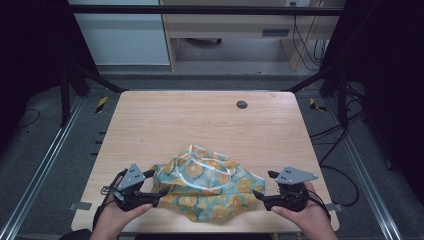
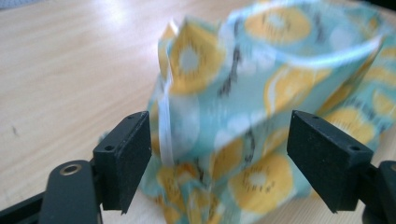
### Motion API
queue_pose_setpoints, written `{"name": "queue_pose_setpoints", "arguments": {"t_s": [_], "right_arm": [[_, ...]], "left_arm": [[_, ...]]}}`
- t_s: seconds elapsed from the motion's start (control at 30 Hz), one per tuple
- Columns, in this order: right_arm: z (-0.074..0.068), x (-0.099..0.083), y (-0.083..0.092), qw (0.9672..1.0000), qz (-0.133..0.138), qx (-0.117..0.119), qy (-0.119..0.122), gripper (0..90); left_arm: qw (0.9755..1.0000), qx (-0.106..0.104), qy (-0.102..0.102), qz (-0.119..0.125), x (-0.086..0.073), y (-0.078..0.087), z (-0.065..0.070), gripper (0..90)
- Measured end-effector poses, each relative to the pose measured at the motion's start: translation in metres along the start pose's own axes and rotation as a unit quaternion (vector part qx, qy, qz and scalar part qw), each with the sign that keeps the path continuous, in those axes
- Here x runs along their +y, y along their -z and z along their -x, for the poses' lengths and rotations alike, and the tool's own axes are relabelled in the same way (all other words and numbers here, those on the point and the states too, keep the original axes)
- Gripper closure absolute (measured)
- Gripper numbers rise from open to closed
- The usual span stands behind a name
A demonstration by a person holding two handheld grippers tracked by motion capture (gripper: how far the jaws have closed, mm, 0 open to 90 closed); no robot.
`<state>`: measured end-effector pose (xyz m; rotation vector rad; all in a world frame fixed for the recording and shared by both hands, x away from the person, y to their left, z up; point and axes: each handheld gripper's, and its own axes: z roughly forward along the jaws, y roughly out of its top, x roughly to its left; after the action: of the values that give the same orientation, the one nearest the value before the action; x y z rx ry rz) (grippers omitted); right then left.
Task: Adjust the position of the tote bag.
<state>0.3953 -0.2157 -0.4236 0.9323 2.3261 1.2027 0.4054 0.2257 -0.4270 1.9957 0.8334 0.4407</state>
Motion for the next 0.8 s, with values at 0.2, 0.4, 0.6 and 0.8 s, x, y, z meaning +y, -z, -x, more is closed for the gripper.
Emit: {"name": "queue_pose_setpoints", "arguments": {"t_s": [0.2,0.4,0.6,0.8], "right_arm": [[0.007,0.031,-0.021,0.9998,-0.013,-0.007,-0.014,35.2],[0.017,0.065,-0.072,0.9990,-0.036,0.002,-0.026,42.1],[0.021,0.065,-0.108,0.9940,-0.098,0.014,-0.046,43.7],[0.021,0.050,-0.112,0.9888,-0.127,0.035,-0.071,64.7]], "left_arm": [[0.9999,0.008,-0.010,-0.003,0.035,-0.009,-0.006,23.2],[0.9990,0.026,-0.017,-0.030,0.062,-0.041,-0.014,24.9],[0.9964,0.031,-0.029,-0.074,0.058,-0.056,-0.017,32.1],[0.9937,0.021,-0.028,-0.106,0.045,-0.059,-0.019,39.5]]}}
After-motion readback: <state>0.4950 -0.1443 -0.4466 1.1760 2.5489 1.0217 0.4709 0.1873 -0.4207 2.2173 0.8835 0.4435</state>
